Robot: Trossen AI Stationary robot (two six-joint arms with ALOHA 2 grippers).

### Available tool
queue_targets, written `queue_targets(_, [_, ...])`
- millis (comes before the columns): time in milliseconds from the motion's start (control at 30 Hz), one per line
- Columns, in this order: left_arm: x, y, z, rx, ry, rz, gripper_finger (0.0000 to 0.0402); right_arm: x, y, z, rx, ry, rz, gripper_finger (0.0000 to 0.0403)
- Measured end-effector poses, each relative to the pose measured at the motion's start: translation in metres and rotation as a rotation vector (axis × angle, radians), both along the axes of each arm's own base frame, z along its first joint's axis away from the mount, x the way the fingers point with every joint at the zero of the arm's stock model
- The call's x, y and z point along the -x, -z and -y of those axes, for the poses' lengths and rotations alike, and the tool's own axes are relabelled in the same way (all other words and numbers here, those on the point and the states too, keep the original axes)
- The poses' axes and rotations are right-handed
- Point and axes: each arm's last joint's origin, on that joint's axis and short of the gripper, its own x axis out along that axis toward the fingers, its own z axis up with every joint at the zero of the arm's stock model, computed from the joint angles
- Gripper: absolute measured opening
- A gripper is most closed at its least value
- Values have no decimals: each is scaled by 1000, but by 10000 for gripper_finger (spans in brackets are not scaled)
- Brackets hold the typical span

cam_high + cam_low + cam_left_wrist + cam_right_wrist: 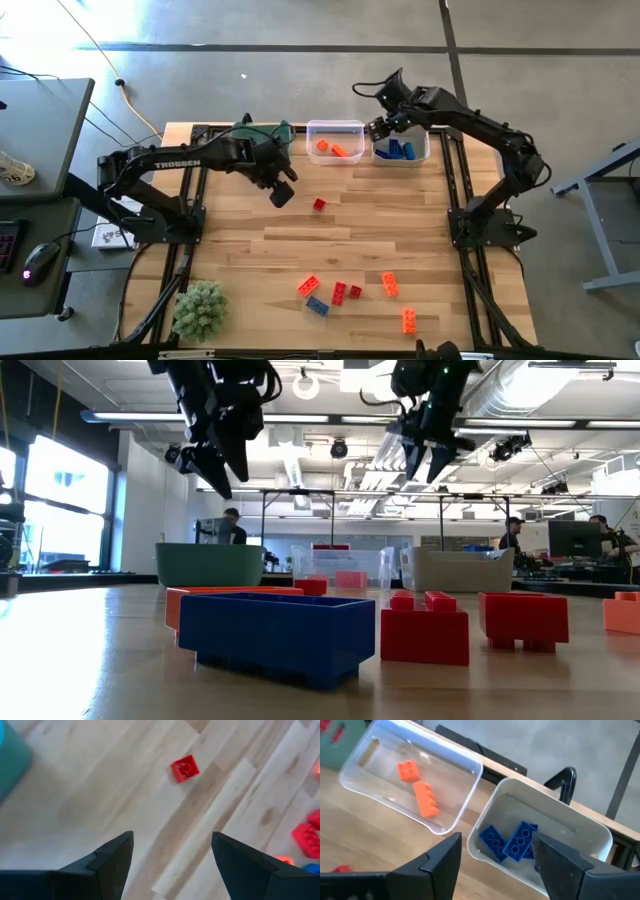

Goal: Sort & place blocks by color
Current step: Put the orange game piece into the transparent bin

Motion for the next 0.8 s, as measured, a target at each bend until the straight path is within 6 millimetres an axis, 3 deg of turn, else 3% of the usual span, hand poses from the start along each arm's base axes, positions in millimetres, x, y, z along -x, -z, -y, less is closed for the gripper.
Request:
queue_targets(167, [-8,0,21,-2,-48,-4,259,-4,-9,-6,13,-18,15,229])
queue_targets(533, [-23,-2,79,-7,-67,56,259,-8,-9,-13,-16,1,46,229])
queue_targets(800, [-27,-5,110,-26,-63,109,259,-13,-8,-20,-43,54,87,228])
